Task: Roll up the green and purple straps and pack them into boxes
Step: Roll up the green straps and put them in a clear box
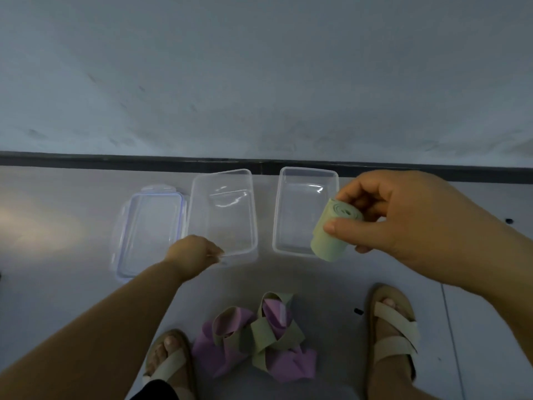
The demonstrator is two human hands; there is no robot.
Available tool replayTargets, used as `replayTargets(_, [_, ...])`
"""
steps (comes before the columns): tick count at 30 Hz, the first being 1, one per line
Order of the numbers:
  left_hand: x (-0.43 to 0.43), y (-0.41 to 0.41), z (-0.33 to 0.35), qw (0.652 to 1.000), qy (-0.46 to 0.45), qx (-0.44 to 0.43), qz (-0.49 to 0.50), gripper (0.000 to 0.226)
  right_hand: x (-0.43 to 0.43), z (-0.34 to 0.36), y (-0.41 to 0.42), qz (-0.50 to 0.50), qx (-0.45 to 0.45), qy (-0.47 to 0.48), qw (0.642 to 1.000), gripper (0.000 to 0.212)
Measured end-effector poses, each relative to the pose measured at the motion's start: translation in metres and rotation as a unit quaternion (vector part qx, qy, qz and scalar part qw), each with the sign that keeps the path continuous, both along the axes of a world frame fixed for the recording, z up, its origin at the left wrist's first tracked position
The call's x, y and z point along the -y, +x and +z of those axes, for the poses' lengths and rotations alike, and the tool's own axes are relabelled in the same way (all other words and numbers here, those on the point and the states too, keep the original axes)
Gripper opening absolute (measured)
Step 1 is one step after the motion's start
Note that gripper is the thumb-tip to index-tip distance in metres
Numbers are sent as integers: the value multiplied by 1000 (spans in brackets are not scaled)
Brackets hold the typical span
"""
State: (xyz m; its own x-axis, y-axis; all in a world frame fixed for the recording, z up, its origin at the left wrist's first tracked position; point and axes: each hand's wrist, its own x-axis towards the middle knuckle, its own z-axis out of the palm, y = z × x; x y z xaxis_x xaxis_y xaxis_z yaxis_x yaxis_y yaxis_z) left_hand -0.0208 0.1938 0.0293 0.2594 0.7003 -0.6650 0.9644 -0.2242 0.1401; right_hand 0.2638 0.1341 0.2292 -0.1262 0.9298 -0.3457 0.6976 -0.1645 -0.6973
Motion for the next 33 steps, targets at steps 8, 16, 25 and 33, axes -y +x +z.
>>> replayTargets(8, [2, 27, -49, 997, -16, -15, 74, 55, 10, -17, 26, -10, 23, -29, 999, 27])
replayTargets(16, [5, 141, -55, 973, 103, 93, -185, 42, 19, -18, 41, -24, 1, -16, 1000, 29])
replayTargets(25, [20, 169, -50, 984, 14, 28, -173, 31, 21, -22, 60, -34, -6, -29, 999, 29])
replayTargets(33, [-25, 171, 36, 916, -99, 371, 113, 20, 18, -9, 77, -79, -12, -15, 997, 26])
